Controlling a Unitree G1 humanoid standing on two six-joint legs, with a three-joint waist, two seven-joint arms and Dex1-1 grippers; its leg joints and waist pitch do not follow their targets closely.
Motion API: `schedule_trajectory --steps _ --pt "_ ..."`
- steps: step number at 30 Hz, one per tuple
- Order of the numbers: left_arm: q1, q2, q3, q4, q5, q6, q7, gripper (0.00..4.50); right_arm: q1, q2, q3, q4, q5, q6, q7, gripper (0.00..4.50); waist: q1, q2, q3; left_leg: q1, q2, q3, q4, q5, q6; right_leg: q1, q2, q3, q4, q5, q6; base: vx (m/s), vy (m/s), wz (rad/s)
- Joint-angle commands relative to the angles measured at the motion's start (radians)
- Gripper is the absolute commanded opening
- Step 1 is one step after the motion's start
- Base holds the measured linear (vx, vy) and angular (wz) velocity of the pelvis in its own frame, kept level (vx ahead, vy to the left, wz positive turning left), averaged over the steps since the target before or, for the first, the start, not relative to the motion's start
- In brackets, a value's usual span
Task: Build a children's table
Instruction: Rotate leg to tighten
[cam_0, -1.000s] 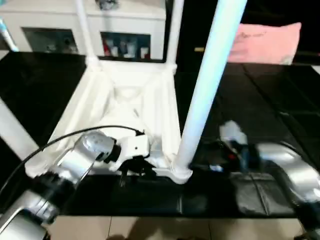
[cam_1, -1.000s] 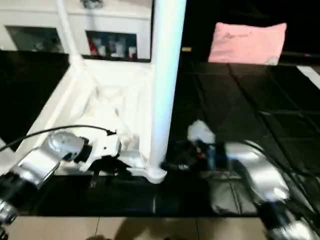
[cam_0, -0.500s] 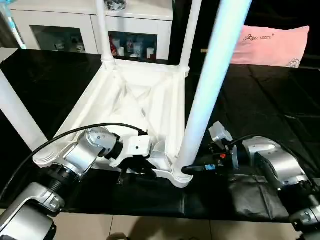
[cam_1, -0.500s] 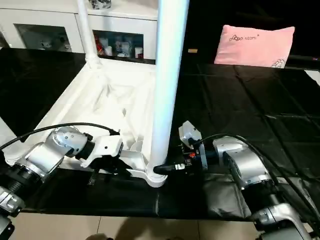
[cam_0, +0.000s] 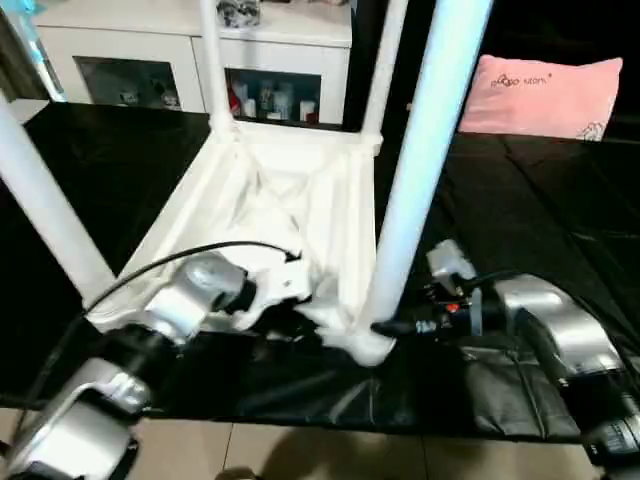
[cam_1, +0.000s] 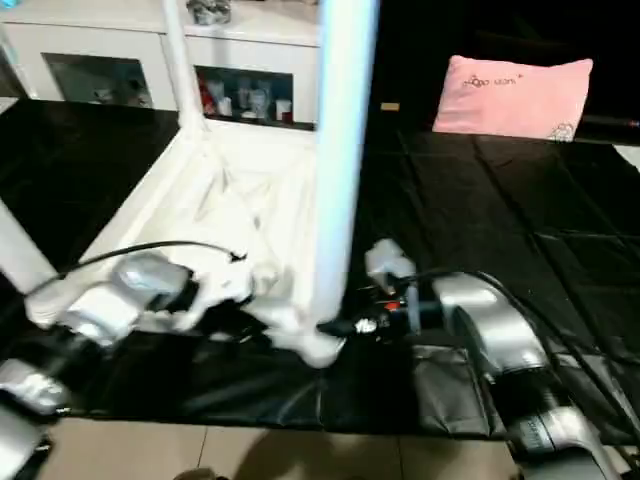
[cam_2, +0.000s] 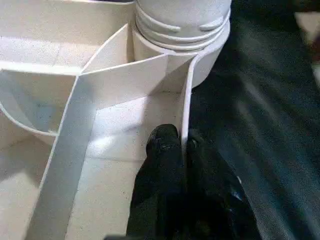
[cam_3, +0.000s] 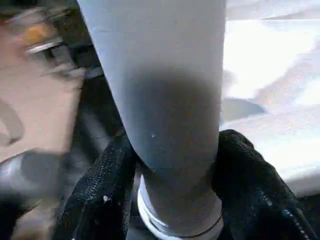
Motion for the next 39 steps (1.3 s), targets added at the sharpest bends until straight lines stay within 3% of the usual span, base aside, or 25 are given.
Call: schedule_trajectory --steps 1,2,3,4,5,7,8,10,11,12,15,16,18,22,26,28,30,34,39 --pt "-0.025 -0.055 0.081 0.006 -0.029 0.088 0.164 0.0 0.015 0.071 0.021 -0.038 -0.042 0.04 -0.169 2.01 -0.008 -0.013 -0.058 0.005 0.014 -0.009 -0.067 -0.279 0.019 0.039 -0.066 0.035 -0.116 -0.574 -0.062 0.0 0.0 0.0" --pt "-0.026 -0.063 0.087 0.001 -0.029 0.103 0.179 0.0 0.015 0.086 0.017 -0.036 -0.056 0.049 -0.213 2.0 -0.019 -0.011 -0.056 -0.006 0.01 -0.012 -0.069 -0.274 0.008 0.044 -0.066 0.029 -0.118 -0.604 -0.039 0.0 0.0 0.0" --pt "-0.027 -0.074 0.092 -0.005 -0.028 0.117 0.196 0.0 0.015 0.104 0.013 -0.034 -0.069 0.062 -0.26 1.99 -0.03 -0.012 -0.057 -0.005 0.005 -0.013 -0.064 -0.288 0.004 0.042 -0.068 0.02 -0.129 -0.652 -0.011 0.0 0.0 0.0" --pt "-0.027 -0.074 0.092 -0.005 -0.028 0.117 0.196 0.0 0.015 0.104 0.013 -0.034 -0.069 0.062 -0.26 1.97 -0.034 -0.01 -0.057 -0.001 0.003 -0.012 -0.061 -0.292 0.006 0.039 -0.069 0.018 -0.134 -0.664 -0.003 0.0 0.0 0.0" --pt "-0.035 -0.107 0.104 -0.005 -0.02 0.145 0.243 0.0 0.009 0.162 -0.005 -0.032 -0.088 0.103 -0.372 1.97 -0.04 -0.005 -0.058 0.0 0.001 -0.013 -0.059 -0.289 0.015 0.038 -0.069 0.017 -0.138 -0.661 0.001 0.0 0.0 0.0" --pt "-0.051 -0.15 0.121 0.008 -0.009 0.174 0.31 0.0 -0.008 0.235 -0.025 -0.022 -0.107 0.15 -0.504 1.95 -0.049 -0.003 -0.062 0.001 0.002 -0.013 -0.061 -0.279 0.02 0.037 -0.067 0.016 -0.137 -0.621 -0.015 0.0 0.0 0.0" --pt "-0.058 -0.163 0.125 0.015 -0.003 0.178 0.335 0.0 -0.017 0.255 -0.03 -0.014 -0.113 0.164 -0.542 1.95 -0.059 0.002 -0.063 -0.006 0.007 -0.016 -0.066 -0.28 0.019 0.042 -0.065 0.012 -0.133 -0.586 -0.023 0.0 0.0 0.0" --pt "-0.071 -0.184 0.13 0.032 0.002 0.185 0.367 0.0 -0.04 0.29 -0.036 0.01 -0.139 0.18 -0.629 1.95 -0.059 0.004 -0.067 -0.005 0.009 -0.017 -0.067 -0.278 0.024 0.044 -0.068 0.014 -0.131 -0.552 -0.033 0.0 0.0 0.0" --pt "-0.084 -0.201 0.134 0.049 0.009 0.187 0.401 0.0 -0.062 0.317 -0.037 0.032 -0.161 0.187 -0.695 1.95 -0.064 0.004 -0.067 -0.006 0.01 -0.016 -0.071 -0.264 0.022 0.04 -0.065 0.021 -0.12 -0.488 -0.065 0.0 0.0 0.0" --pt "-0.093 -0.211 0.133 0.059 0.017 0.189 0.423 0.0 -0.077 0.336 -0.035 0.043 -0.179 0.19 -0.736 1.95 -0.064 0.004 -0.07 -0.004 0.01 -0.016 -0.071 -0.263 0.021 0.042 -0.066 0.021 -0.12 -0.477 -0.071 0.0 0.0 0.0" --pt "-0.104 -0.224 0.132 0.075 0.023 0.183 0.444 0.0 -0.088 0.358 -0.034 0.041 -0.173 0.182 -0.742 1.95 -0.063 0.003 -0.071 -0.002 0.013 -0.01 -0.07 -0.238 0.038 0.042 -0.068 0.031 -0.113 -0.403 -0.103 0.0 0.0 0.0" --pt "-0.106 -0.227 0.133 0.078 0.026 0.181 0.449 0.0 -0.086 0.363 -0.037 0.031 -0.168 0.181 -0.743 2.49 -0.063 0.002 -0.071 -0.004 0.012 -0.009 -0.07 -0.233 0.043 0.044 -0.068 0.032 -0.111 -0.399 -0.106 0.0 0.0 0.0" --pt "-0.105 -0.219 0.13 0.081 0.036 0.163 0.434 0.0 -0.067 0.363 -0.046 -0.005 -0.15 0.167 -0.716 2.49 -0.058 0.001 -0.072 -0.008 0.012 -0.006 -0.07 -0.202 0.054 0.048 -0.068 0.035 -0.109 -0.379 -0.107 0.0 0.0 0.0" --pt "-0.085 -0.178 0.112 0.07 0.042 0.122 0.36 0.0 -0.014 0.314 -0.043 -0.075 -0.128 0.149 -0.629 2.88 -0.042 0.0 -0.073 -0.007 0.014 -0.004 -0.072 -0.17 0.062 0.051 -0.07 0.038 -0.108 -0.365 -0.096 0.0 0.0 0.0" --pt "-0.067 -0.129 0.098 0.06 0.035 0.069 0.277 0.0 0.024 0.234 -0.057 -0.101 -0.106 0.12 -0.534 3.31 -0.037 0.004 -0.073 -0.008 0.02 -0.006 -0.075 -0.162 0.06 0.052 -0.07 0.04 -0.1 -0.317 -0.119 0.0 0.0 0.0" --pt "-0.064 -0.121 0.095 0.061 0.035 0.044 0.26 0.0 0.029 0.219 -0.059 -0.105 -0.101 0.116 -0.516 3.37 -0.037 0.003 -0.071 -0.007 0.019 -0.005 -0.075 -0.184 0.063 0.052 -0.07 0.039 -0.103 -0.33 -0.121 0.0 0.0 0.0" --pt "-0.043 -0.072 0.075 0.047 0.027 -0.023 0.143 0.0 0.049 0.128 -0.081 -0.111 -0.068 0.08 -0.377 3.7 -0.037 0.0 -0.069 -0.006 0.019 -0.005 -0.075 -0.204 0.064 0.053 -0.07 0.039 -0.108 -0.367 -0.111 0.0 0.0 0.0" --pt "-0.035 -0.032 0.054 0.042 0.019 -0.057 0.033 0.0 0.06 0.049 -0.085 -0.119 -0.047 0.056 -0.243 4.05 -0.033 0.001 -0.068 -0.006 0.021 -0.005 -0.075 -0.215 0.07 0.051 -0.072 0.039 -0.11 -0.392 -0.109 0.0 0.0 0.0" --pt "-0.041 0.009 0.015 0.053 0.02 -0.155 -0.11 0.0 0.054 -0.048 -0.047 -0.117 -0.023 0.026 -0.052 4.45 -0.018 0.003 -0.071 -0.001 0.027 -0.004 -0.075 -0.196 0.074 0.049 -0.072 0.042 -0.1 -0.325 -0.143 0.0 0.0 0.0"
